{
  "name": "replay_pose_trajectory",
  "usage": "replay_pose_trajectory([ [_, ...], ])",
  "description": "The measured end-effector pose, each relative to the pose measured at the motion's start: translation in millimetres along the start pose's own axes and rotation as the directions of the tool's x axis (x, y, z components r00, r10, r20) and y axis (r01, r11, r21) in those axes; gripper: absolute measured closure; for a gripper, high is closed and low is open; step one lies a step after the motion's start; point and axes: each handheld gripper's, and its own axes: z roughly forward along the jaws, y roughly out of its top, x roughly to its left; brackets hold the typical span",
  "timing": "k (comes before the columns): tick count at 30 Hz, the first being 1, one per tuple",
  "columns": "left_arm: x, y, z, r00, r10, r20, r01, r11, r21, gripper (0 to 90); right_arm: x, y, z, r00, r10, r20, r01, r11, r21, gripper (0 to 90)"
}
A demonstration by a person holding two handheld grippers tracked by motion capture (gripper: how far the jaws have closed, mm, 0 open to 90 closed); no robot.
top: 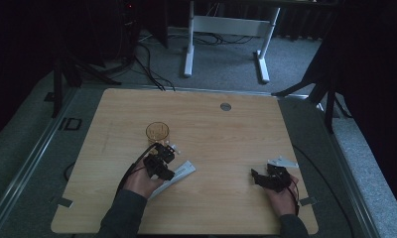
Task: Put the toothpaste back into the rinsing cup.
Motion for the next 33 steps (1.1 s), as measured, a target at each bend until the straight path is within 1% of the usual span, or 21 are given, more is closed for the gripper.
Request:
replay_pose_trajectory([
  [11,-4.7,3.6,5.5,0.9998,0.019,0.001,-0.019,0.9996,0.018,60.8,0.0,0.0,0.0,1.0,0.0,0.0,0.0,1.0,0.0,27.1],
  [14,-5.6,4.4,7.5,0.9994,0.035,0.0,-0.035,0.9988,0.035,60.7,0.0,0.0,0.0,1.0,0.0,0.0,0.0,1.0,0.0,27.1],
  [23,-7.6,5.7,12.4,0.9986,0.052,0.005,-0.052,0.9967,0.063,60.8,0.0,0.0,0.0,1.0,0.0,0.0,0.0,1.0,0.0,27.1],
  [30,-11.1,6.7,19.7,0.9982,0.06,-0.006,-0.059,0.9942,0.09,62.9,0.0,0.0,0.0,1.0,0.0,0.0,0.0,1.0,0.0,27.1],
  [33,-11.9,7.2,22.2,0.9974,0.071,-0.008,-0.07,0.992,0.105,62.8,0.0,0.0,0.0,1.0,0.0,0.0,0.0,1.0,0.0,27.1],
])
